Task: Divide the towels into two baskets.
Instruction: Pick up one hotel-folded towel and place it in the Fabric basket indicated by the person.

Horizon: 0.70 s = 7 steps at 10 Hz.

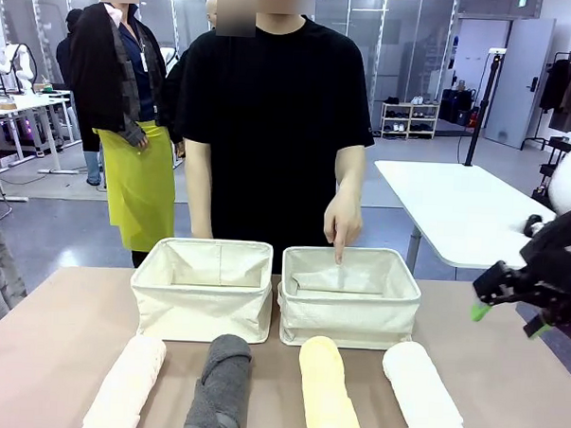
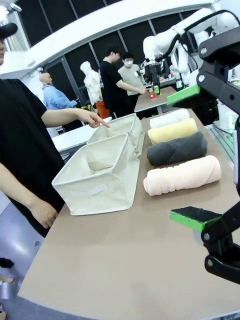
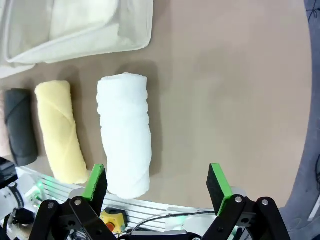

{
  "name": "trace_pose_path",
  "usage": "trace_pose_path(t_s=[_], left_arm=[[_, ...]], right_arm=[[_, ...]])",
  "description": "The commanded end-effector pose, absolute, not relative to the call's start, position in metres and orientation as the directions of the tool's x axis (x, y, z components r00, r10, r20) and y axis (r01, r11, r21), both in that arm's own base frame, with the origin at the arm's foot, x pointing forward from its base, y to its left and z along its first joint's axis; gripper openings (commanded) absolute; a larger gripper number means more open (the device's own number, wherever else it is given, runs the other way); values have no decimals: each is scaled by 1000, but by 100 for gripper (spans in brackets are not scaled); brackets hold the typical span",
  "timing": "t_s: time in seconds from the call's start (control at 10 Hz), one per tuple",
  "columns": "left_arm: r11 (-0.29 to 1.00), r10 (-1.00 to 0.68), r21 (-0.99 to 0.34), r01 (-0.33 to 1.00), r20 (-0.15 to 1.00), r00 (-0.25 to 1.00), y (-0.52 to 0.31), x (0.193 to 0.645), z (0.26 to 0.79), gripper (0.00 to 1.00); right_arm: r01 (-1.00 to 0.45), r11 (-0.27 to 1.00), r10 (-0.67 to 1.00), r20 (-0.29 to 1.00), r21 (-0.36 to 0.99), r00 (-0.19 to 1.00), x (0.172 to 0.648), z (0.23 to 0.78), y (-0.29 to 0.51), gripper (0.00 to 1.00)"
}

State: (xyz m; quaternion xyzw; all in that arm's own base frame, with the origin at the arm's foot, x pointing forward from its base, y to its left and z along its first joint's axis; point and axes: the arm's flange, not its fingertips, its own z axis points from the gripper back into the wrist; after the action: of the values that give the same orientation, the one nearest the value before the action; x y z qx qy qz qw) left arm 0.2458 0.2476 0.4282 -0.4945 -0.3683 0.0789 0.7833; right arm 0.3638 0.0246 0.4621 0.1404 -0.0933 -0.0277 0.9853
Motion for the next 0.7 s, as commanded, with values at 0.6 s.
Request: trace_pose_path(t_s=[0.6], left_arm=[[487,493,-833,262,510,705,250,245,428,100]], right_arm=[[3,982,-46,223,191,974,381,439,93,100]])
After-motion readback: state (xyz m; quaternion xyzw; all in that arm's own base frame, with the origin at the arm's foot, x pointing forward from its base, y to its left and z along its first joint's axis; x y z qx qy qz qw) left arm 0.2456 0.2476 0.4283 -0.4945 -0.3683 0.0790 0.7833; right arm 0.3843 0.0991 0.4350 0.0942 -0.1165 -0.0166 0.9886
